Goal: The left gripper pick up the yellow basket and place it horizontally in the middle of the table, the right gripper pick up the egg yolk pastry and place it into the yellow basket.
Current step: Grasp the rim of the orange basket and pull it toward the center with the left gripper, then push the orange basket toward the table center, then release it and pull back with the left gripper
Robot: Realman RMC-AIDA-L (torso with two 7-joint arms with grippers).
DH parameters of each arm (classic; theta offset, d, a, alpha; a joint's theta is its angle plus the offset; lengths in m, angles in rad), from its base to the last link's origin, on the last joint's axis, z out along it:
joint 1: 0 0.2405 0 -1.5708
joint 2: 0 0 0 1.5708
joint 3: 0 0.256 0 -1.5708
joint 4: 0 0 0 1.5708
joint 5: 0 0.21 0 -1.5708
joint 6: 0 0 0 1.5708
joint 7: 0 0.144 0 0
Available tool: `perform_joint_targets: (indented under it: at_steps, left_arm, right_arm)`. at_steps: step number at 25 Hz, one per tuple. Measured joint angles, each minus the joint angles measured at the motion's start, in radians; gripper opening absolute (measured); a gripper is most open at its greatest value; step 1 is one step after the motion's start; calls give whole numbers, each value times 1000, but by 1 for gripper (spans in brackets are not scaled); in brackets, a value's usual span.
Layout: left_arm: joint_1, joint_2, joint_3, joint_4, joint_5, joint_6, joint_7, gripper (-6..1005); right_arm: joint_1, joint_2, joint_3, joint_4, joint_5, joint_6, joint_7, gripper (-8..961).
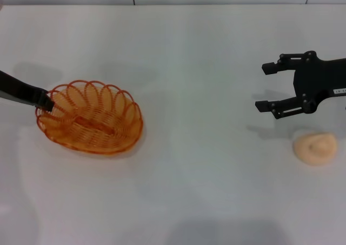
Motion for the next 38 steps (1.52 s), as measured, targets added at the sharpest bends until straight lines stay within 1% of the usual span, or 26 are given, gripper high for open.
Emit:
perform_joint_targets:
  at_steps: [4, 7, 11, 13, 18, 22, 27, 34, 38]
  left_arm:
    - [-1, -9, -5, 9, -52, 10, -15, 90]
    - [-1, -13, -4, 34, -113, 39, -41, 88]
    - [-1, -30, 6, 71, -185, 68, -128, 86]
    - [-9, -35, 28, 72, -194, 73, -171, 86]
    - [-36, -48, 141, 69, -219, 68, -308, 77]
    - [-59, -64, 166, 73, -269, 63, -386, 71]
    - [-69, -65, 202, 44, -341, 39, -466, 71]
    - [-90, -70, 274, -59, -388, -14, -539, 72]
    - [-92, -72, 288, -98, -397, -44, -550, 72]
  right_arm:
    - [-1, -1, 2, 0, 1, -2, -1, 850]
    - [-1, -2, 4, -2, 1, -3, -1, 849]
    - [-1, -2, 6, -4, 1, 2, -7, 849]
    - [-1, -1, 6, -4, 2, 4, -15, 849]
    - [-1, 1, 6, -2, 7, 24, -33, 849]
    - [-4, 2, 6, 4, 14, 34, -47, 849]
    - [-10, 2, 6, 4, 18, 38, -55, 849]
    - [-14, 0, 6, 0, 18, 35, -56, 848]
    - [-15, -1, 6, -1, 18, 32, -57, 848]
